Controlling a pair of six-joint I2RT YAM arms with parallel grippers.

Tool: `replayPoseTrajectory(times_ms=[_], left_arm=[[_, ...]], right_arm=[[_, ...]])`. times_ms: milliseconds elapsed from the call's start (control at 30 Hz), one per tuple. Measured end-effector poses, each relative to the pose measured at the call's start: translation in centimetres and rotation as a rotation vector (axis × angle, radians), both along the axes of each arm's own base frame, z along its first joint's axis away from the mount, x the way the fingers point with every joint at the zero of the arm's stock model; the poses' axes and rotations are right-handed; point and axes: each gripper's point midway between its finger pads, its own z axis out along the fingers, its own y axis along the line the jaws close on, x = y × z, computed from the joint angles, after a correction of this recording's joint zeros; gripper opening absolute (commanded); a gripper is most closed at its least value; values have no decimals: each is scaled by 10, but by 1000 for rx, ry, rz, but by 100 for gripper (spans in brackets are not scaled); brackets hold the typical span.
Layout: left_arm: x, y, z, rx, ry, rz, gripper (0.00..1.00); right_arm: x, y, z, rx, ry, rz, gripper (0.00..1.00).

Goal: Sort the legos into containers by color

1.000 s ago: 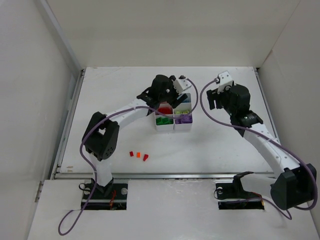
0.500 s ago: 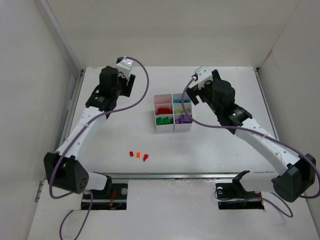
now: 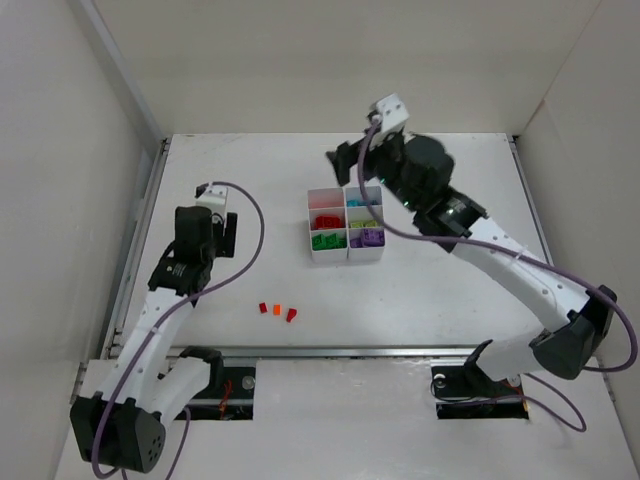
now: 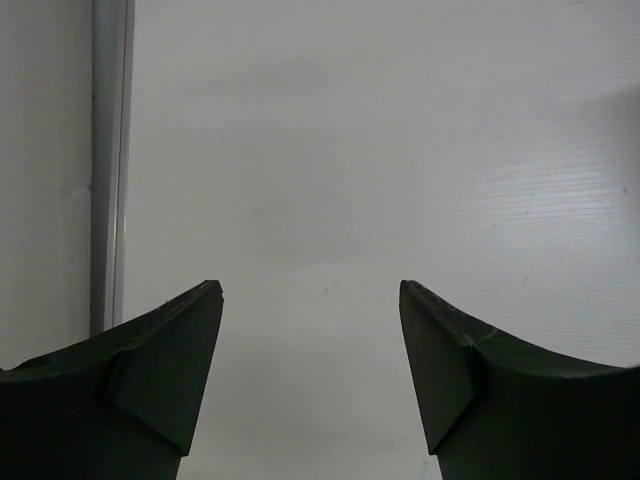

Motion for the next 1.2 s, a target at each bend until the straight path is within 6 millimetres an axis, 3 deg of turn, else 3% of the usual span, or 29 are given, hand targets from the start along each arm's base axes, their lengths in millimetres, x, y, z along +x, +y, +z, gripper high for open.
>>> replayPoseTrajectory(times_ms=[33,100,167,233,367,433,500,600,767,1033,1200], left_arm=[[-6,5,-8,0,-1,17,71],[-17,15,-22,-3,0,50,72],[-22,22,-27,-6,-10,76,72],[-21,26,-22,-14,-46,92,73],[-18,29,-12,-21,-126,115,78],[-18,28,-12,-19,-142,113,78],[-20,25,-13,-18,-152,103,79],[-21,20,-14,-22,-165,86,80],[-24,18,-10,-31,-203,75,81],[-26,18,-2,-39,-244,75,84],[-26,18,-1,-40,-249,74,85]], right_arm=[[-13,17,-11,22,47,32,100],[-51,56,-50,25,190,100,100],[-94,88,-103,-14,382,136,97],[-130,107,-161,-53,599,117,88],[-160,102,-266,-135,924,-107,86],[-170,95,-304,-194,1010,-221,86],[-179,100,-329,-230,1059,-291,86],[-189,114,-352,-219,1115,-322,82],[-199,125,-363,-127,1184,-320,68],[-204,146,-379,-60,1258,-285,66],[-209,148,-392,-78,1295,-288,66]])
